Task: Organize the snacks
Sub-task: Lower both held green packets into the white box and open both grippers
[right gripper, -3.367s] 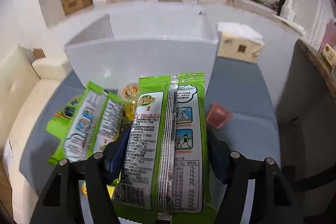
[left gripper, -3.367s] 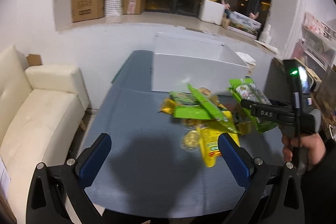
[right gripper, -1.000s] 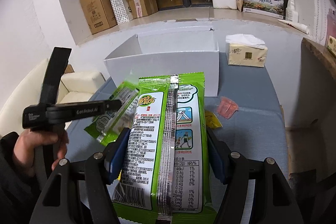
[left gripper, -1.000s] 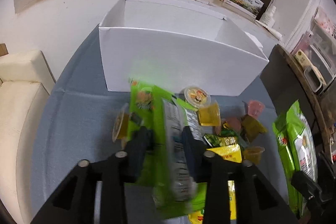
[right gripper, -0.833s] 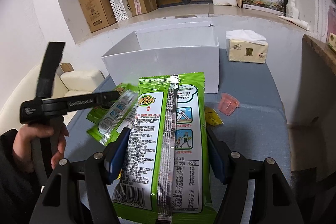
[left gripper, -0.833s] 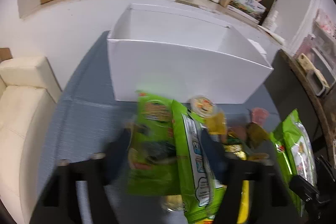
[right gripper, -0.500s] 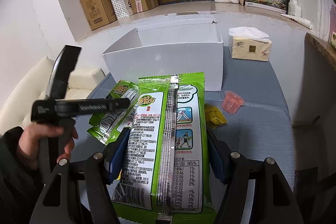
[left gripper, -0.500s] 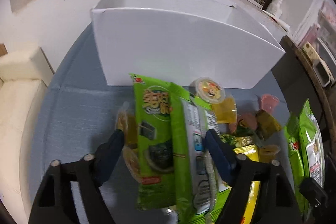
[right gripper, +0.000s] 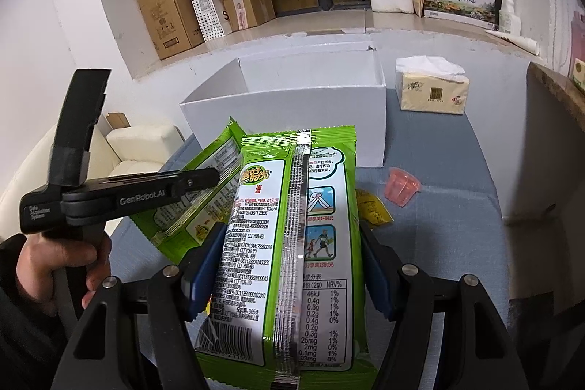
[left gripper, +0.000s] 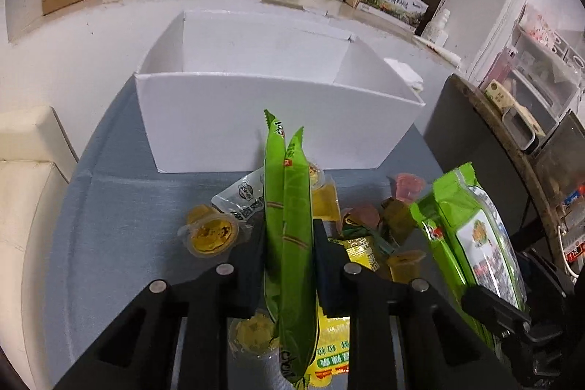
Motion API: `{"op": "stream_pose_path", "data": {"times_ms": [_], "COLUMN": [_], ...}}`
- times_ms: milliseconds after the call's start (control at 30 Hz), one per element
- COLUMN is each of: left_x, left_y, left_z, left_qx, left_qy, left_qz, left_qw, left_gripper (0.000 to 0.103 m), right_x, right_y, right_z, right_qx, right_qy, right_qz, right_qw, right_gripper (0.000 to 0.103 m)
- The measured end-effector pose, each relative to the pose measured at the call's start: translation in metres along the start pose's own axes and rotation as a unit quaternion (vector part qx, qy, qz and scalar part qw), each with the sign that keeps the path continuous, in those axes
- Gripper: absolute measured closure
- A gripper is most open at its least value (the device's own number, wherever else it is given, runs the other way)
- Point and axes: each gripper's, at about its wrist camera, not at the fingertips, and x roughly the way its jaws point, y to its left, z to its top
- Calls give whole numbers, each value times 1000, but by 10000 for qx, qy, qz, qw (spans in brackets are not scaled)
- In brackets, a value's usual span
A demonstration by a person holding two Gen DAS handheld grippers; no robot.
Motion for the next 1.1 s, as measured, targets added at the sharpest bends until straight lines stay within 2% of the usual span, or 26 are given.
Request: {"op": "stream_pose_path", "data": {"times_ms": [300,533,733,867,1000,1100], "left_x": [-68,-89,-52,-20,7,24], "left_y": [-11,-4,12,22,29,34], "left_z": [21,73,132,163,188,198], "left_qx": [262,382,445,478,527,539], "left_qy": [-746,-1228,-1261,-1165,-1036,-955], "left_qz": [-77,81,247,343,420,482], "left_qw": [9968,9917,9907,9915,9923,9928], "left_gripper": [77,77,77,77,77,74], "right_x": [-14,-3,36,74,104,123], "right_y": [18,22,2,-16,-36,-42], "right_z": [35,98,158,191,211,213], "right_qx": [-209,-286,-81,12,359,419], "right_qy": [-390,-744,-845,-679,-484,-324], "right_qz": [-29,-182,-305,-494,-530,-611], "right_qw": [9990,9966,9959,9965,9968,9967], "right_gripper": [30,30,30,30,30,30]}}
